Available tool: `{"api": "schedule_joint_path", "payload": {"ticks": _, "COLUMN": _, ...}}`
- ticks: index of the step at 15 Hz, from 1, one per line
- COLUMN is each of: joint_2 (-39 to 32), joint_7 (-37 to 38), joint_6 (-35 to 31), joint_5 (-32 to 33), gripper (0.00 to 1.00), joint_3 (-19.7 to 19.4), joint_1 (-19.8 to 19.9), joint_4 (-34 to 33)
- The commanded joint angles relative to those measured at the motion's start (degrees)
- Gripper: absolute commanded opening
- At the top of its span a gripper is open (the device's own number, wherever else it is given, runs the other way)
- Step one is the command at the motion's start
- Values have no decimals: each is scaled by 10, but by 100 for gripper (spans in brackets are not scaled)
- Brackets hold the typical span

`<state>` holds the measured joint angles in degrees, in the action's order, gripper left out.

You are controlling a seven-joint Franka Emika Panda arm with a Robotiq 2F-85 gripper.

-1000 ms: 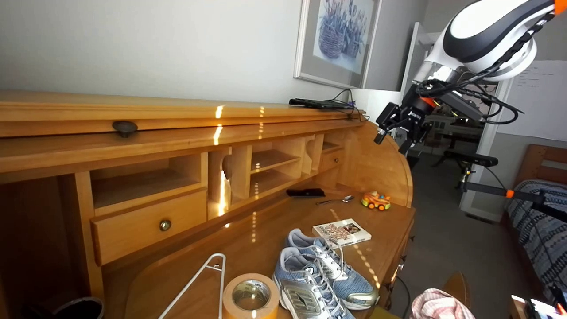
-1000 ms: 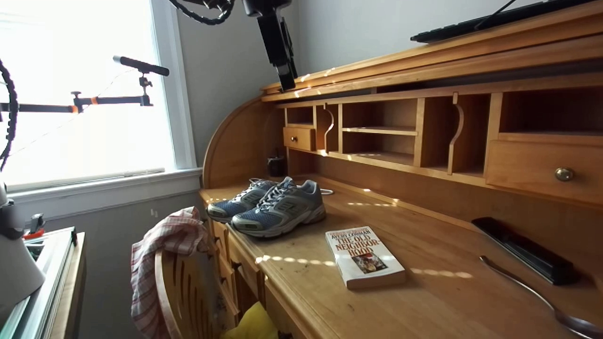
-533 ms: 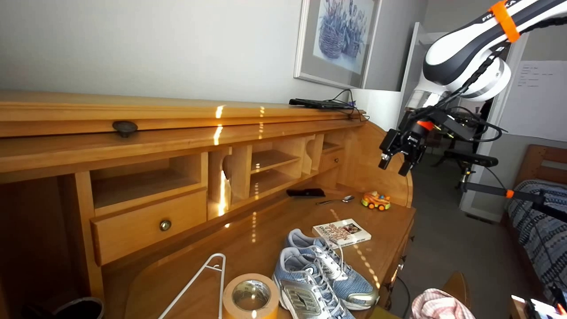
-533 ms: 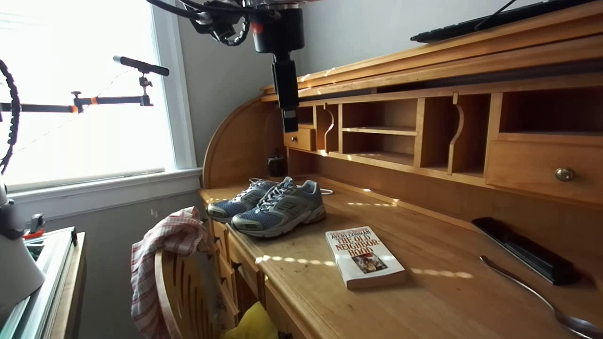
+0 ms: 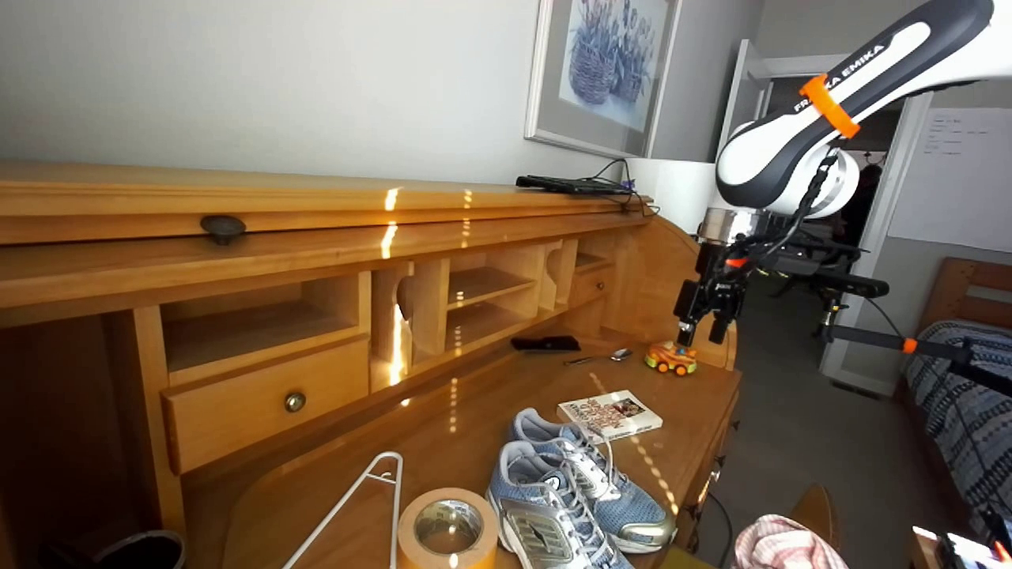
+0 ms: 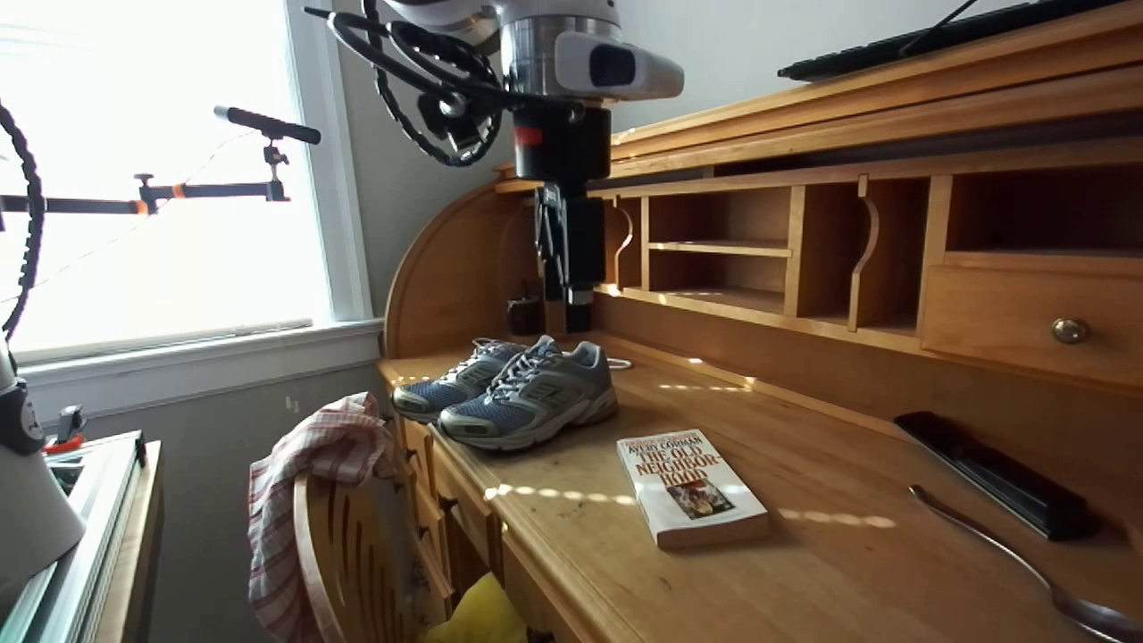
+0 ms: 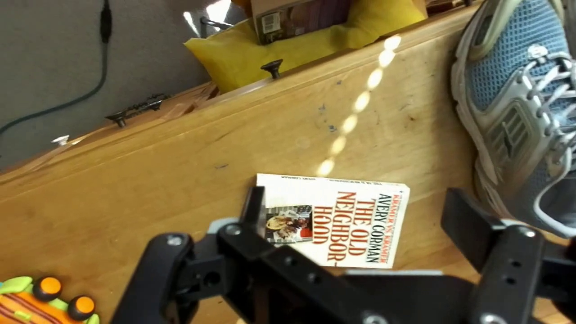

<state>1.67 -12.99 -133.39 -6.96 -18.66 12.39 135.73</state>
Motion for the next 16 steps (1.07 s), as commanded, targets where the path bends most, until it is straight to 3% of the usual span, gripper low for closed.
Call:
{"api": "schedule_joint_path", "payload": {"ticks": 1, "joint_2": -54, "joint_7": -10, "joint_6": -25, "joint_5": 27, "gripper": 100, "joint_3": 11, "joint_1": 14, "joint_4": -22}}
{"api": "schedule_joint_path", "payload": {"ticks": 10, "joint_2": -58, "joint_7": 0, "joint_6": -35, "joint_5": 25, "gripper": 100, "joint_3": 19, "joint_1": 19, "joint_4": -22}}
{"api": "schedule_joint_path", "payload": {"ticks": 16, "joint_2": -88, "joint_7": -128, "joint_6": -63, "joint_5": -35, "gripper": 100, "joint_3": 43, "joint_1": 24, "joint_4": -15}}
